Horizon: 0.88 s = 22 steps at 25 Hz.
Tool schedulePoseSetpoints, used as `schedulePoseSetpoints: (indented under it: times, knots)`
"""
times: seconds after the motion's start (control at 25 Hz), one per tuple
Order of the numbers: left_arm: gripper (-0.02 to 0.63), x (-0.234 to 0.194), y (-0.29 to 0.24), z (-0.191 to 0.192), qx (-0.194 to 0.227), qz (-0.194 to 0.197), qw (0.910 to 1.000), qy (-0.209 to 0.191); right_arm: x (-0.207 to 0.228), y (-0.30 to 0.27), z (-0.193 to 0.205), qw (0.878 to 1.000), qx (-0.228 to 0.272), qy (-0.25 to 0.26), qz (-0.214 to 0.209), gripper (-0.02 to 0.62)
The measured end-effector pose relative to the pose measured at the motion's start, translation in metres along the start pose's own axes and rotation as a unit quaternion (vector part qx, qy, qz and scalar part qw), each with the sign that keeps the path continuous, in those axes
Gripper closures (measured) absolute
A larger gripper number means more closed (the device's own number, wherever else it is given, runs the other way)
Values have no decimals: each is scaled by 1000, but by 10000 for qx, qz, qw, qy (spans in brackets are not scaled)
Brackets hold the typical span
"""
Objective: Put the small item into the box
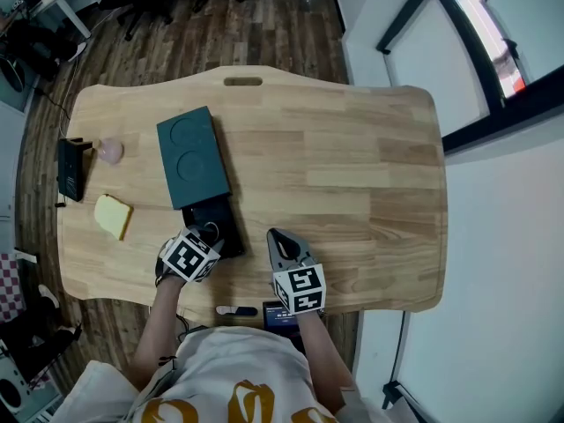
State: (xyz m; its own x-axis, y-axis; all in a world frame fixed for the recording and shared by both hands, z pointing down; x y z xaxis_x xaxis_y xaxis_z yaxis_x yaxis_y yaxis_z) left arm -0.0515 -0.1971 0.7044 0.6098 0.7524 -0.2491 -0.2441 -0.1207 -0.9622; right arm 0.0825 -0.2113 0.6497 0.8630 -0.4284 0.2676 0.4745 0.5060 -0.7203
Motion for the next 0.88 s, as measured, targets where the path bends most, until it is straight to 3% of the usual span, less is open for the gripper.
schedulePoseSetpoints:
  times: [0.16, 0.6, 0.8, 0.88]
  knots:
    - [568, -1, -4, 2, -27, 126, 9998, 131, 4, -1, 1, 10000, -10, -30, 41, 591]
    - [567, 3, -7, -3, -129, 62, 9999, 35, 7, 1, 6, 9999, -57, -86, 94, 591]
    - [561, 1, -2, -7, 211, 139, 9996, 124, 7, 6, 4, 9999, -9, -52, 153, 591]
    - [518, 1, 3, -10, 469, 224, 9984, 236, 7, 10, 2, 9998, 27, -42, 183, 591]
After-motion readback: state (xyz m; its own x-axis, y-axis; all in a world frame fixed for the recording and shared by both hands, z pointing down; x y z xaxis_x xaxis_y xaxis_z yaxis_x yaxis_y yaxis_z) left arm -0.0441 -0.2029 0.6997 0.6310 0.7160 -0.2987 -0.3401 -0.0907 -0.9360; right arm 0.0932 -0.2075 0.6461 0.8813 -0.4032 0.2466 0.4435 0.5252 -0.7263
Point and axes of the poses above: the fingertips, and each gripper's own axes: y backward along the fingers, x to its right, z out of its underside, the point moved 1 cm from there along y, backward along the fingers, and after that the axes turned 15 degrees about -x, right-handed, at the moved point
